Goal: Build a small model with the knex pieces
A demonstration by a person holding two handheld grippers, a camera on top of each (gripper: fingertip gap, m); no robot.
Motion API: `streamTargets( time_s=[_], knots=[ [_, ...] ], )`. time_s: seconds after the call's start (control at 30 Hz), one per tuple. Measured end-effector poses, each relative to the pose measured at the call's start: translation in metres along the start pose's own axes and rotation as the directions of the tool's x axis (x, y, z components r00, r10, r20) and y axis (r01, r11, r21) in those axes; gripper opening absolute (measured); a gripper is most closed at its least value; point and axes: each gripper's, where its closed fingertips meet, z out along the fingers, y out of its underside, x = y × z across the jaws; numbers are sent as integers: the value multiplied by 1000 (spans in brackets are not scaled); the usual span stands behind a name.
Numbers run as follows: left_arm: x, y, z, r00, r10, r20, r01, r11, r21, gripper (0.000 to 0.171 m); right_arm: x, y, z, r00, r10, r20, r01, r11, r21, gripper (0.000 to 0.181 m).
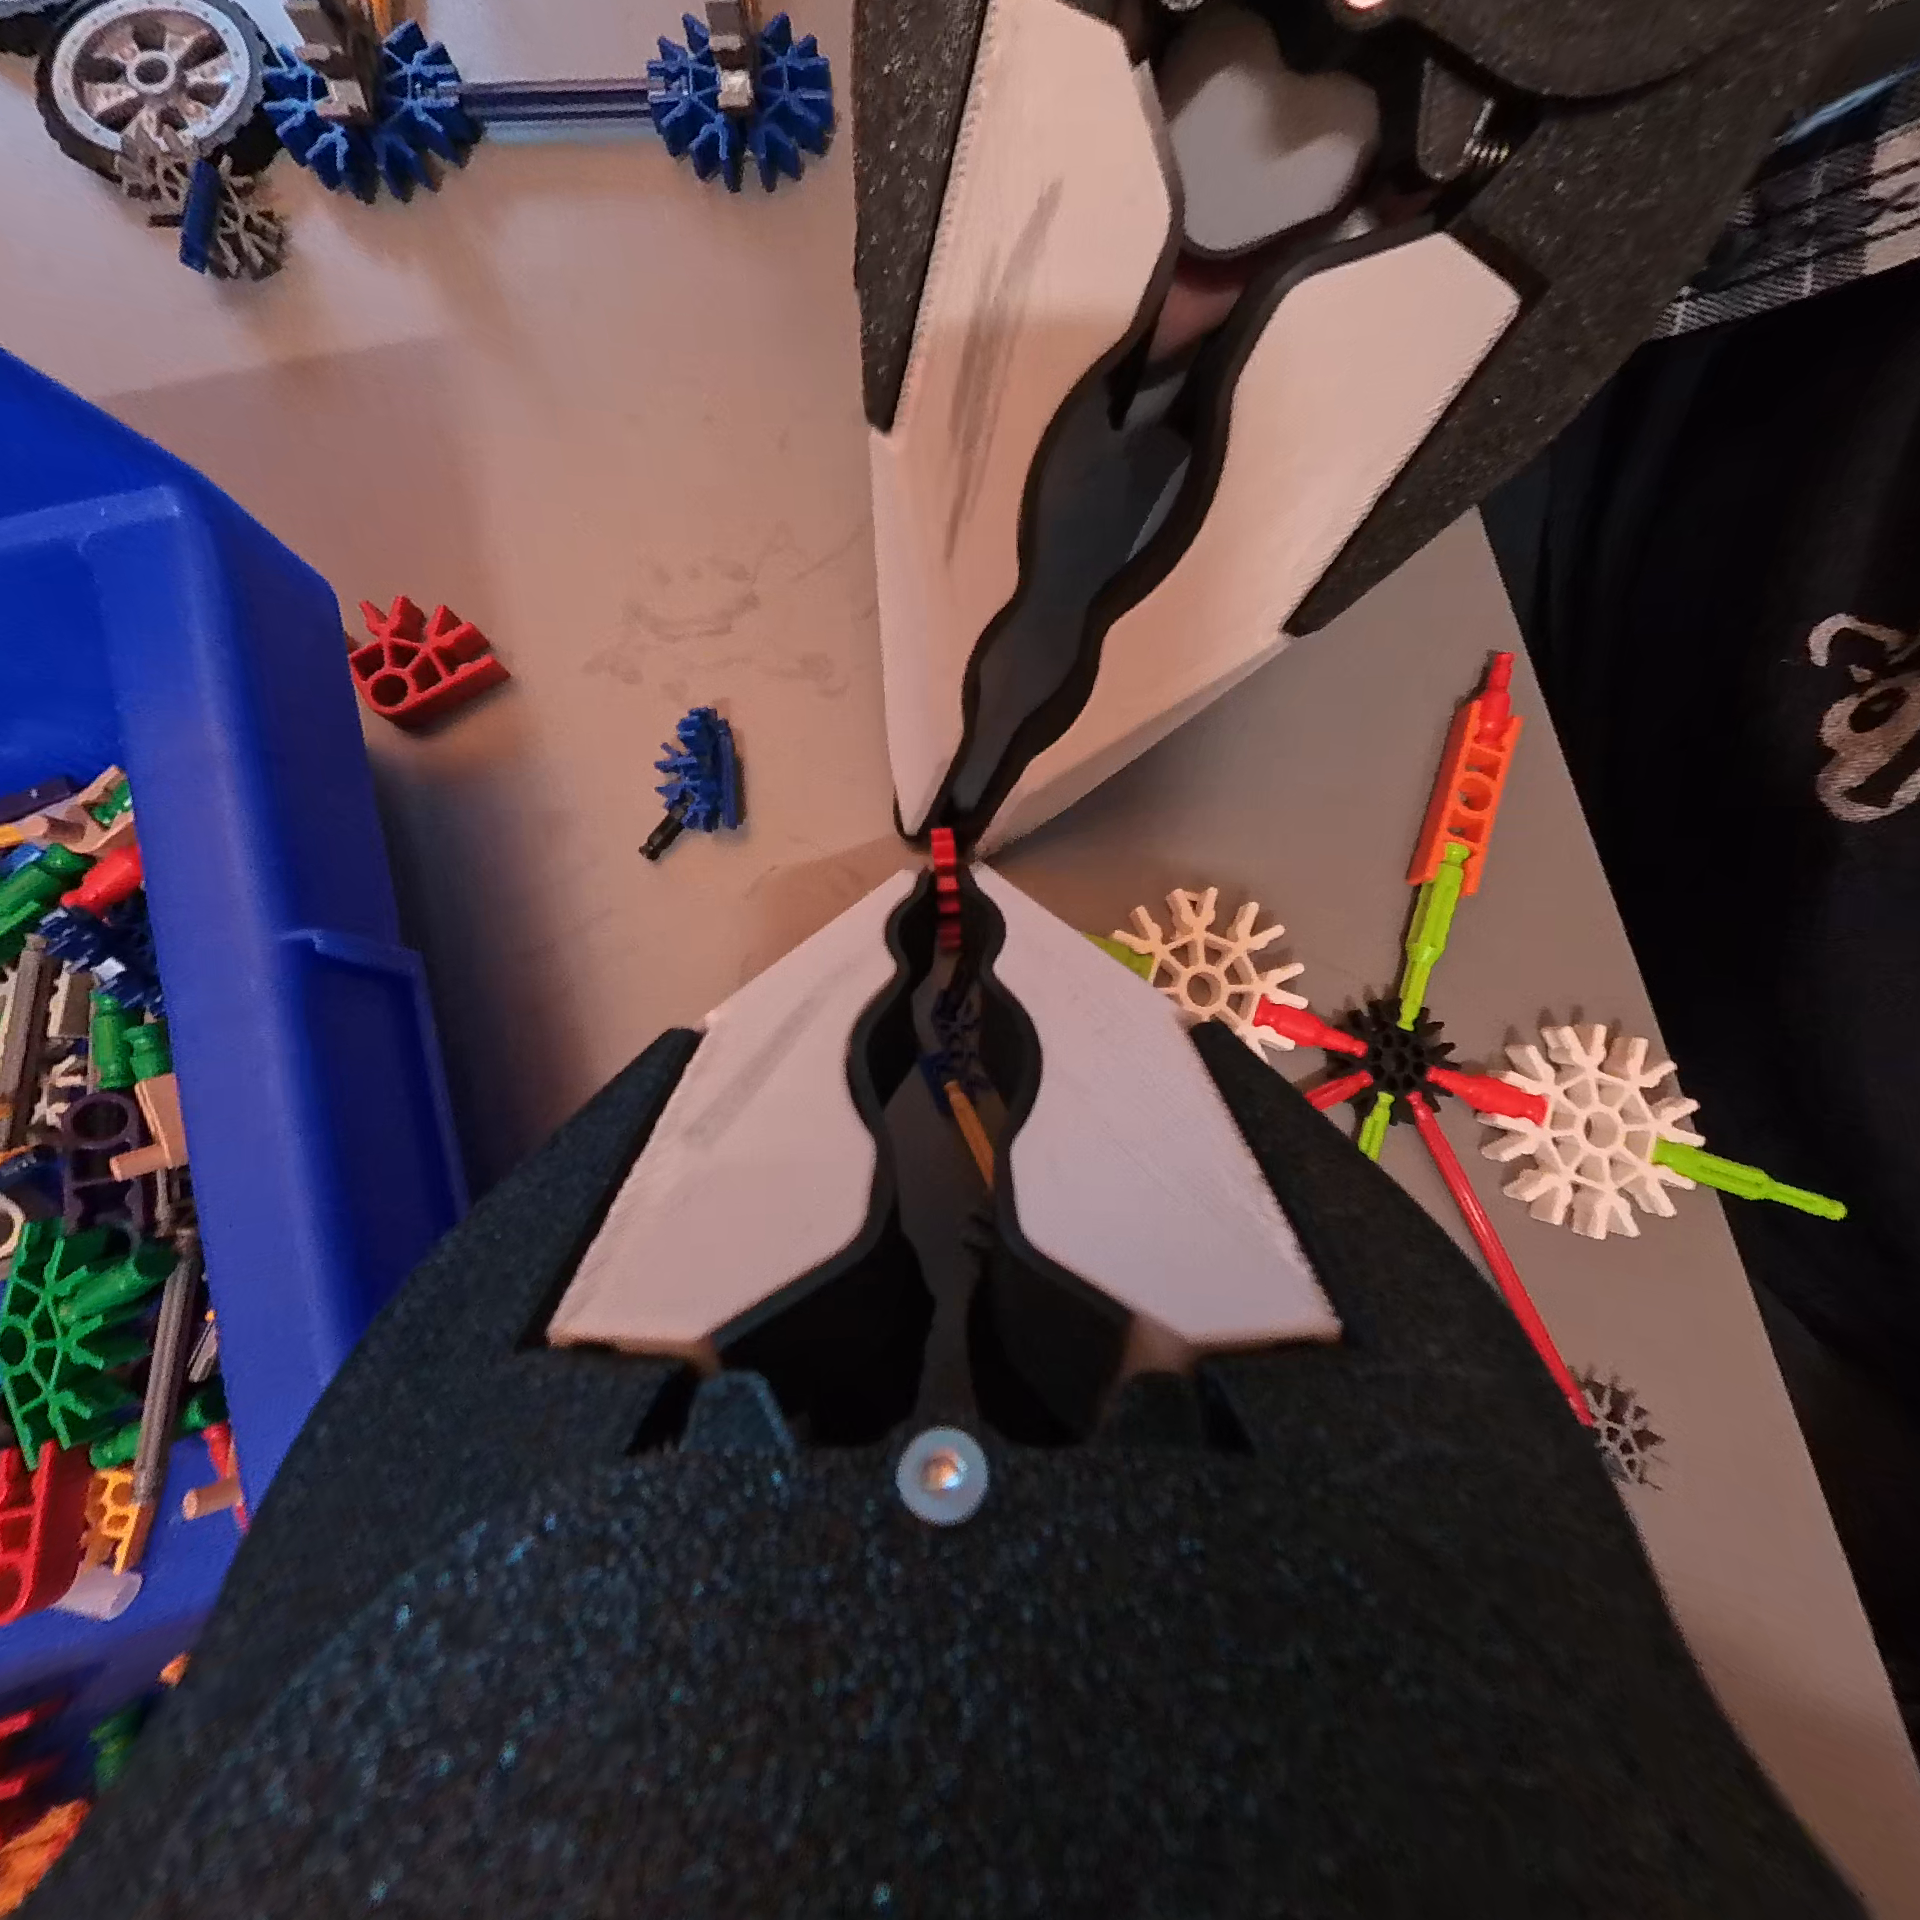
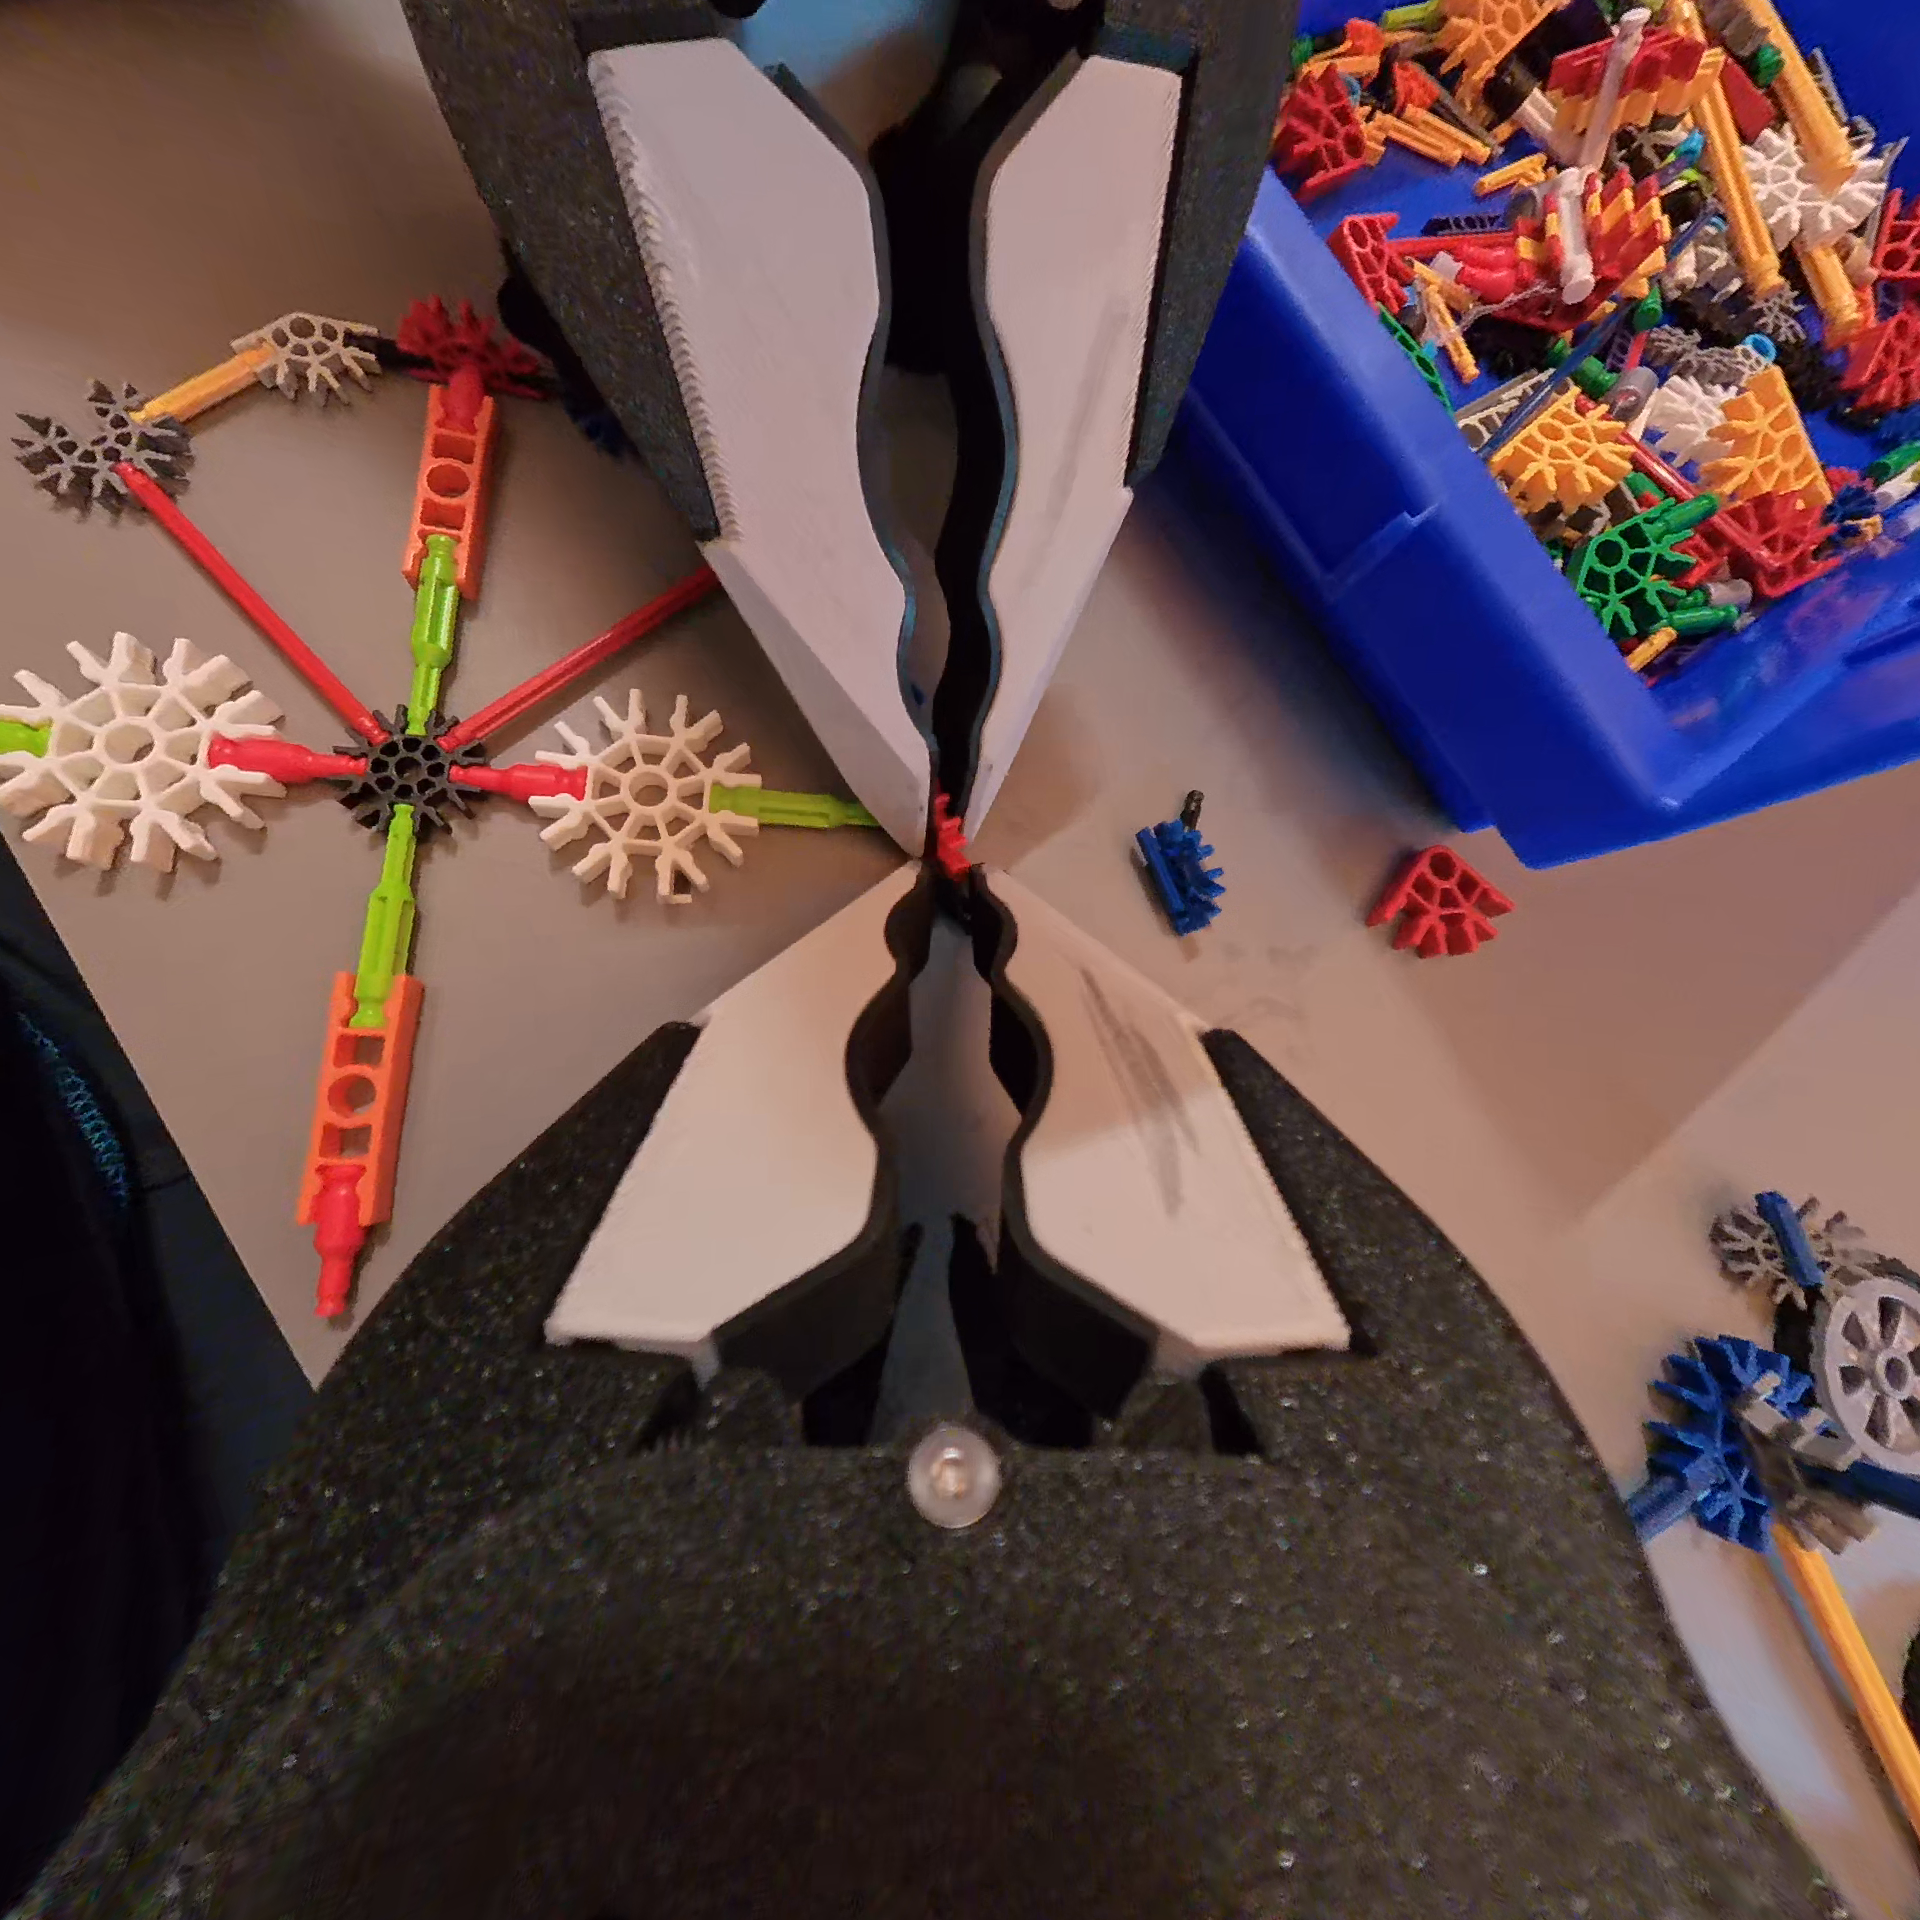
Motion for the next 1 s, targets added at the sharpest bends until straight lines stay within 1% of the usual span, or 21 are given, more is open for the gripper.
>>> streamTargets(
  time_s=[0.13, 0.53, 0.6, 0.7, 0.83, 0.9, 1.0],
  knots=[
    [0, 0, 0, 1000, 3, -1, -3, 1000, 5, 2, 0, 0, 0, 999, -16, 42, 16, 1000, 8, 5],
    [1, 0, 0, 1000, -3, -21, 4, 1000, 28, 2, -2, 0, 0, 971, -129, 202, 127, 992, 23, 6],
    [1, 0, 0, 1000, -4, -23, 5, 999, 33, 2, -2, 0, 0, 965, -129, 228, 129, 992, 15, 5],
    [1, 0, 0, 1000, 1, -19, 0, 999, 39, 2, -2, 0, 1, 963, -93, 253, 92, 996, 16, 3],
    [1, -1, 0, 1000, -7, -24, 8, 998, 57, 1, -1, -1, 1, 968, -67, 243, 74, 997, -19, 1],
    [1, -1, 0, 1000, -4, -27, 6, 998, 57, 2, -1, -1, 1, 971, -62, 232, 67, 998, -16, 2],
    [2, -1, 1, 999, 1, -33, 1, 998, 64, 2, -2, 3, -3, 973, -44, 226, 45, 999, 0, 8]
  ],
)
